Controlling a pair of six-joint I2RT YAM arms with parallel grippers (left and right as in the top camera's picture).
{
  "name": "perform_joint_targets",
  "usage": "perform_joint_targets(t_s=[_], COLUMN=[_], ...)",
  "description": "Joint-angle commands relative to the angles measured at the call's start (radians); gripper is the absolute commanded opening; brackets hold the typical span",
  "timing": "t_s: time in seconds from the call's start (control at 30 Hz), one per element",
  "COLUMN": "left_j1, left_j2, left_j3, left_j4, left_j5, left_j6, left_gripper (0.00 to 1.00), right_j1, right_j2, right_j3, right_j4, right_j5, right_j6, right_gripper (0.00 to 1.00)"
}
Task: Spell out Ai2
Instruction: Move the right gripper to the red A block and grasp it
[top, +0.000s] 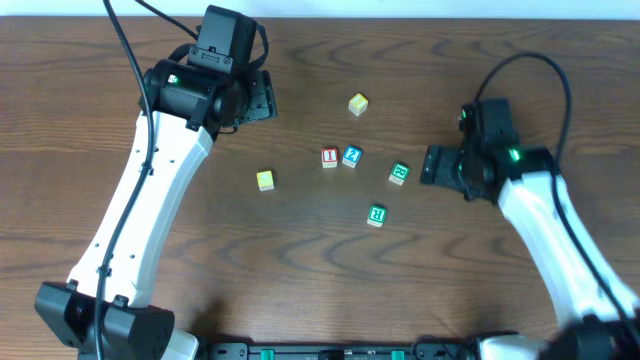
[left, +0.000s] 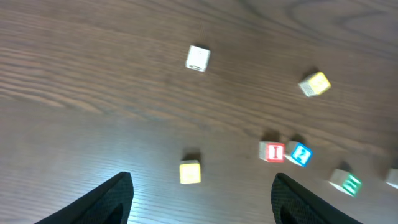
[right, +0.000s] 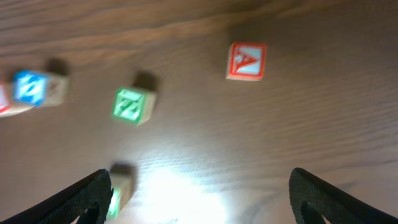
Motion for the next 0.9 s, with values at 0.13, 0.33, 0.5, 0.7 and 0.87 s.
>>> perform_joint_targets(t_s=[0.13,0.33,0.5,0.7,0.87], left_j1=[0.022,0.024,0.024,0.024,0.024], left_j2=[-0.002,0.005,0.01,0.01,0.01], left_j3=[-0.003,-0.003,-0.004,-0.013,-0.026], left_j4=[-0.01,0.005,0.023,0.026,0.026], left_j5=[-0.077,-0.077,-0.077,-0.077,-0.077], left_j6=[0.011,0.011,0.01,0.01,0.01], left_gripper=[0.73,0.73,0.74,0.74,0.74], right_j1=[-0.097,-0.138,-0.124,-0.123,-0.123], right_j2=[0.15,0.198,0.263,0.304,0.332], right_j3=[0.042,0.042,0.042,0.042,0.042], right_j4=[0.032,0.099,0.12,0.156,0.178], right_j5=[0.055,0.028,-0.037,-0.035,-0.028], right_j6=[0.021,-0.075,-0.107,-0.147,-0.175], right_gripper=[0.89,0.86,0.83,0.76,0.59])
